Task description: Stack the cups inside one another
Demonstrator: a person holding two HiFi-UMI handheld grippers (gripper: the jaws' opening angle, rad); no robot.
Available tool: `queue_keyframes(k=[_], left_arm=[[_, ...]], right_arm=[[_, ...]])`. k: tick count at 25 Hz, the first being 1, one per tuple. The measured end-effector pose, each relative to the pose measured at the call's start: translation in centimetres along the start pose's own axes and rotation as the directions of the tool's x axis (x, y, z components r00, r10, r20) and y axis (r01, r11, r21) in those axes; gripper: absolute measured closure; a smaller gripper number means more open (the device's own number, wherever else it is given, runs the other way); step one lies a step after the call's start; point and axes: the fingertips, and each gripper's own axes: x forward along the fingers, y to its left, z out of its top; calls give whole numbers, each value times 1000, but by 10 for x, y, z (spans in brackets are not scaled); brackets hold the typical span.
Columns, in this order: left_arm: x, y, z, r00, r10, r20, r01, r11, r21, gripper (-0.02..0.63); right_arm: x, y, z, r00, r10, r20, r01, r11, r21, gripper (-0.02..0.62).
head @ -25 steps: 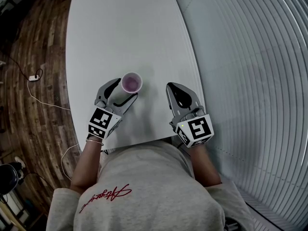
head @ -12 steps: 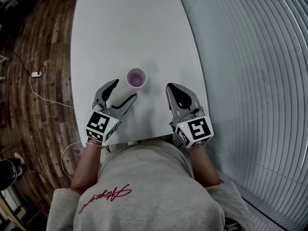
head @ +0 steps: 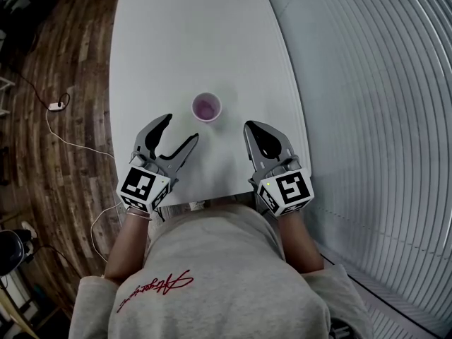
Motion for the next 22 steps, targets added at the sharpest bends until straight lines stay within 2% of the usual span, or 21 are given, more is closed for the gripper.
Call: queue_keyframes(k=[15,22], left_arm=[[-27,9,32,998,28,65,-29,999,15,390],[-37,6,46,995,34,95,-36,999,25,445]], right_arm=[[10,24,19,1000,14,11,-14,1000,-18,598],[6,31,28,1000,20,17,-19,999,-28,598]])
